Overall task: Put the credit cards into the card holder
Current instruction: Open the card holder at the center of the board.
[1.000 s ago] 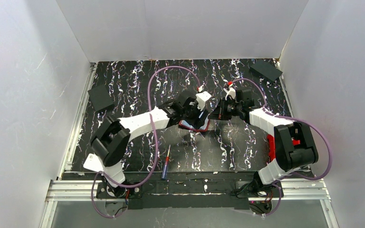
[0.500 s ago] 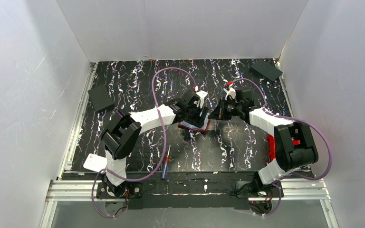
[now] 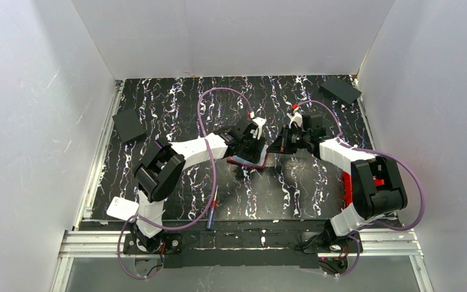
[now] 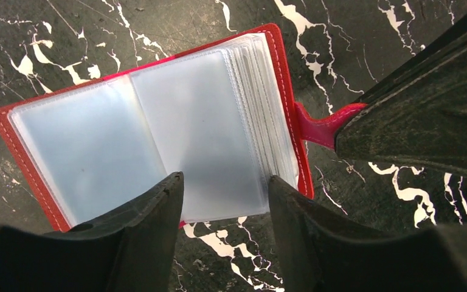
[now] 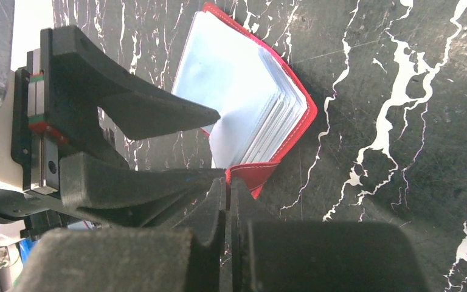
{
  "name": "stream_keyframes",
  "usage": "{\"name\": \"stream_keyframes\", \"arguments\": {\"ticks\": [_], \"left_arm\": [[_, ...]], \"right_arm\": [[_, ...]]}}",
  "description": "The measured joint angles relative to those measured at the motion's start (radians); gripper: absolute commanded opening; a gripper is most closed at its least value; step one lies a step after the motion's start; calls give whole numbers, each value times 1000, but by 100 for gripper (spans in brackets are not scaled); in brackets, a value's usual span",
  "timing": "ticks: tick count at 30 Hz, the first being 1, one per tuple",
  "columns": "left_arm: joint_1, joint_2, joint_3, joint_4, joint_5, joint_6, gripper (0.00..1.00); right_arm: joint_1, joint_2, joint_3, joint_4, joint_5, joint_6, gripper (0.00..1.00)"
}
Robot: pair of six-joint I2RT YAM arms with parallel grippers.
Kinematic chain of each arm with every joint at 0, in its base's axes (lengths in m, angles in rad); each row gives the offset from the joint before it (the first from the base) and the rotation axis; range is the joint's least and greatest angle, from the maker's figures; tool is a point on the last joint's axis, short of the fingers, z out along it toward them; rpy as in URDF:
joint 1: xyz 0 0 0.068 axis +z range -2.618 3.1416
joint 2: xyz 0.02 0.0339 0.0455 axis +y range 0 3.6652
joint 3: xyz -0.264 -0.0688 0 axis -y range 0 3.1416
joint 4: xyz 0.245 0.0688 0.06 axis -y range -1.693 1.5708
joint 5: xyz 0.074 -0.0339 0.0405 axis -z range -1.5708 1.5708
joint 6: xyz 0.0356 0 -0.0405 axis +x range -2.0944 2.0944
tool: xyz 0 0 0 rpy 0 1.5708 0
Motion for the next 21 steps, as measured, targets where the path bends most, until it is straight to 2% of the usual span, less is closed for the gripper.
{"name": "stream_keyframes", "arguments": {"ticks": [4,9,17,21], "left_arm": [[-2,0,0,-3,-17,-5,35],[-1,-1,0,-2,-43,-6,26],[24,-34,-44,20,-71,-8,25],[35,-45,-51,23,-72,-13,30]], "right_arm": [[0,0,0,-1,2,0,1],[0,0,0,-1,2,-1,1],[0,0,0,-14,1,-4,1],[0,0,0,-15,-4,-4,1]]}}
